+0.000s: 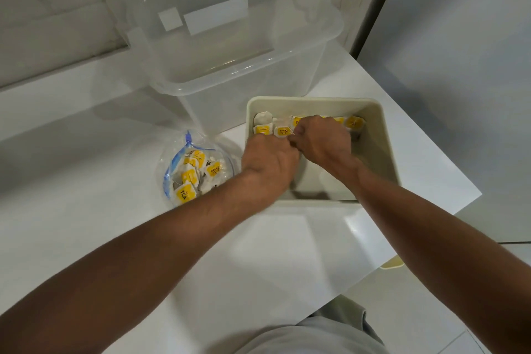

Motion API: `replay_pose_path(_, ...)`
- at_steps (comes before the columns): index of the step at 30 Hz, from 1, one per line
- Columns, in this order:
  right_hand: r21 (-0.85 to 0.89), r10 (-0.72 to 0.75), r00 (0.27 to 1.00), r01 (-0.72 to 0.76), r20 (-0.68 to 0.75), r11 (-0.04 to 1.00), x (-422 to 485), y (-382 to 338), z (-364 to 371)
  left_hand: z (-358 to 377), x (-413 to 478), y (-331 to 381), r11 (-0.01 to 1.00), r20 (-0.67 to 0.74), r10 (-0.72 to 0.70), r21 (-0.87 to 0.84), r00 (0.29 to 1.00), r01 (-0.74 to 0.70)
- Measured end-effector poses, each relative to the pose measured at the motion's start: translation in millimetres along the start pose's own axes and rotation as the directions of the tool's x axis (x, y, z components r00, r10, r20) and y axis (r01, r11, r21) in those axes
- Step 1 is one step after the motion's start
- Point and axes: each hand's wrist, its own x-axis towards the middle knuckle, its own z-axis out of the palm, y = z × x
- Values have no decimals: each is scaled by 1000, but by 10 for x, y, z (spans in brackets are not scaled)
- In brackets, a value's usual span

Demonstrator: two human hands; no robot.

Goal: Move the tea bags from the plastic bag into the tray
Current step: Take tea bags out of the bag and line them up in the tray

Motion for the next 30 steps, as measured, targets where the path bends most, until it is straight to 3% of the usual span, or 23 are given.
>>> replay_pose_path(10,71,-48,998,44,51,997,-24,14,-38,102,184,94,984,213,29,167,977,-66)
replay_pose_path(17,273,-4,992,-30,124,962,57,-76,5,200,281,129,968,263,-12,244,965,-55)
replay_pose_path(24,279,-168,969,113,179,954,30,15,4,165,267,122,966,260,-20,252,965,-48)
replay_pose_path(30,359,-197,962,119,189,926,-25,116,-33,80,160,134,986,167,-40,164,985,13)
